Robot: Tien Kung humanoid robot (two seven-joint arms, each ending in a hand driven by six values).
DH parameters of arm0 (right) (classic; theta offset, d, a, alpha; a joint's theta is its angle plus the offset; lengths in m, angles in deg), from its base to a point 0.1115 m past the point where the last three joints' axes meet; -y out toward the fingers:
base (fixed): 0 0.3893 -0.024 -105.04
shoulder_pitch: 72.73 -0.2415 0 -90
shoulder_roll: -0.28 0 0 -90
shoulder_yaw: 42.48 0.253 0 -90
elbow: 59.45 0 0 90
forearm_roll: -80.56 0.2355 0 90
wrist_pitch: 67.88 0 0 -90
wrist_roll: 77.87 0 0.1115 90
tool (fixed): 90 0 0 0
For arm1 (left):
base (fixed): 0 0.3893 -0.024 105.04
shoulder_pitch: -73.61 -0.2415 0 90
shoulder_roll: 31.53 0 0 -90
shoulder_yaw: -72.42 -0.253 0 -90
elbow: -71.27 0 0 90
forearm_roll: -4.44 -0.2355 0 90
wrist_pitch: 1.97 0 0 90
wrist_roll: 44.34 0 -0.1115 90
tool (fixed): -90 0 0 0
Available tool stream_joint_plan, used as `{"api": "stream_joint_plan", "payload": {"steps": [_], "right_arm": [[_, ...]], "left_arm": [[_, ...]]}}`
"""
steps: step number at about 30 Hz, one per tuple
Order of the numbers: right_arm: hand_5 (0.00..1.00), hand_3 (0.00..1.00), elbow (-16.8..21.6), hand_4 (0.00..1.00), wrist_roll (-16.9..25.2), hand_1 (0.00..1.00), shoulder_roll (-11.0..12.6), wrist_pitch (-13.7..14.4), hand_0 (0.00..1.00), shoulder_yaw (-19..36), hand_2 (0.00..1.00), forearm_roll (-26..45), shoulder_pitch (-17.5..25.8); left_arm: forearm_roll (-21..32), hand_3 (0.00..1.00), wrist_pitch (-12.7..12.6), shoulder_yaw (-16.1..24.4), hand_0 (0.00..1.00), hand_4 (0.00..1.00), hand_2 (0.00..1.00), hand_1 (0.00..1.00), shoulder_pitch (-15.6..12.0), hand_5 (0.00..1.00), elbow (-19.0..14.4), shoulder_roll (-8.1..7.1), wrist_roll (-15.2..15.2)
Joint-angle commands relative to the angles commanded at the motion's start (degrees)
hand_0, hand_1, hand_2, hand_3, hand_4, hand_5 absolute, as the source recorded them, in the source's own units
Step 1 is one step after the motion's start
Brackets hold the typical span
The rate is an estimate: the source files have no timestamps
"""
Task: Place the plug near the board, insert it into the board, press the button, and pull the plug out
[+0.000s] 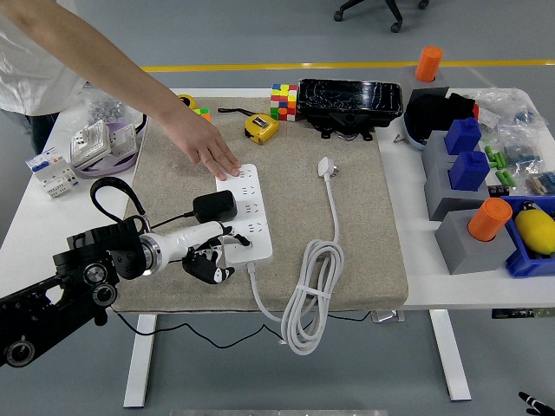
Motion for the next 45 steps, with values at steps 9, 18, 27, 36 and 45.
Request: {"api": "stream_joint_plan", "payload": {"steps": [9, 18, 27, 36, 45], "right_arm": [[0.513, 0.554, 0.0, 0.917, 0.0, 0.675, -0.2, 0.0, 0.673, 0.2, 0.666, 0.0, 0.0], [0.514, 0.554, 0.0, 0.918, 0.0, 0.675, -0.5, 0.1, 0.674, 0.7, 0.666, -0.1, 0.5], [0.514, 0.555, -0.1, 0.918, 0.0, 0.675, -0.8, 0.0, 0.673, 1.2, 0.666, -0.2, 0.9], [0.514, 0.555, 0.0, 0.917, 0.0, 0.674, -0.9, 0.0, 0.674, 1.4, 0.666, -0.3, 0.9], [0.513, 0.554, 0.0, 0.917, 0.0, 0.675, -0.8, 0.0, 0.672, 1.5, 0.666, -0.4, 0.9]], "left_arm": [[2.8, 0.601, -8.6, 1.2, 0.245, 0.796, 0.329, 0.214, -0.5, 0.111, 0.4, 0.28, 9.1], [3.2, 0.572, -12.1, 2.5, 0.294, 0.788, 0.378, 0.268, -1.6, 0.184, 1.0, 0.68, 11.7], [2.8, 0.574, -12.0, 3.3, 0.308, 0.770, 0.407, 0.298, -2.1, 0.194, 0.7, 0.81, 11.3], [1.6, 0.604, -8.8, 2.6, 0.291, 0.777, 0.409, 0.296, -1.9, 0.193, -0.7, 0.63, 8.3], [-1.1, 0.708, -4.7, 1.1, 0.195, 0.613, 0.154, 0.088, -1.6, 0.002, -2.6, 0.75, 2.3]]}}
